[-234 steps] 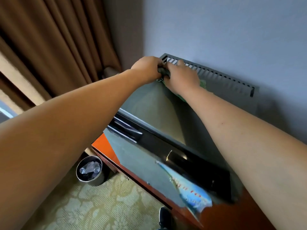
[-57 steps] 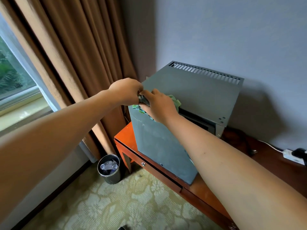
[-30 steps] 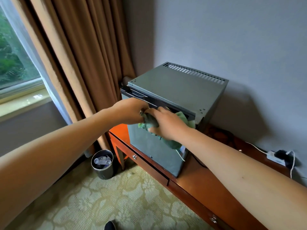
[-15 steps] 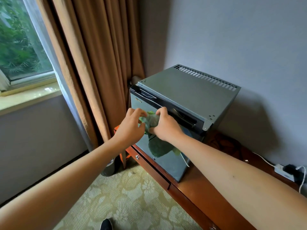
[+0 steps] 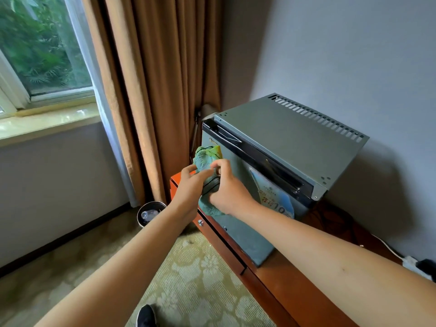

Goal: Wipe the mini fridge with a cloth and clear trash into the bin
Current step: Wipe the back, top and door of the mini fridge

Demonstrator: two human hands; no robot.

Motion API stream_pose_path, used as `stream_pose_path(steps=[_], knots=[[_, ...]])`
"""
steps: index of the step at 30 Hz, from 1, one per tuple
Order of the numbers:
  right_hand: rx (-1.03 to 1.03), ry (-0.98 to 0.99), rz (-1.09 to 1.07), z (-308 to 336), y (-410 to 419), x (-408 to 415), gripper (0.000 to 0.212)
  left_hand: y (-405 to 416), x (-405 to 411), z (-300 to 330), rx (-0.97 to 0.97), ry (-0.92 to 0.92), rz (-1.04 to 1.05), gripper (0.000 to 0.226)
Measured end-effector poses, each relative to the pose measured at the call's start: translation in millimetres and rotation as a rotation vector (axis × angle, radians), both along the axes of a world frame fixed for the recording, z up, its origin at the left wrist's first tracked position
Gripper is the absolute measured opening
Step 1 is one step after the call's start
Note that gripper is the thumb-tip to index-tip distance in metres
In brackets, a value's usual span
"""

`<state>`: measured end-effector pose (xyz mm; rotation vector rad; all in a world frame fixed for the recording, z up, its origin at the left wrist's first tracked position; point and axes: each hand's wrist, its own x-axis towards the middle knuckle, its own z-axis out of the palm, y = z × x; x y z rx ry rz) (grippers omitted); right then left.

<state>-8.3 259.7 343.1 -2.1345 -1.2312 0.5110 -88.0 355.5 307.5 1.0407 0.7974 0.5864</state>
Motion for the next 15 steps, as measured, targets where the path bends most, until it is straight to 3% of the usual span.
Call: stream_pose_path(steps=[4,9,15], knots=[[-0.01,0.081,0.037,-7,1,-10,0.07,-3,-1,-19,-0.136,-0.097,0.086,0.063],[-0.084,0.197,0.117,-14,2,-9,0.09,-7,1,-41,-0.173,-0.091,0.122,0.042],[-0.237,0.109,0.167,-2,-1,29,0.07,-3,10,-62,-0.096,0.032,0.095,0.047]])
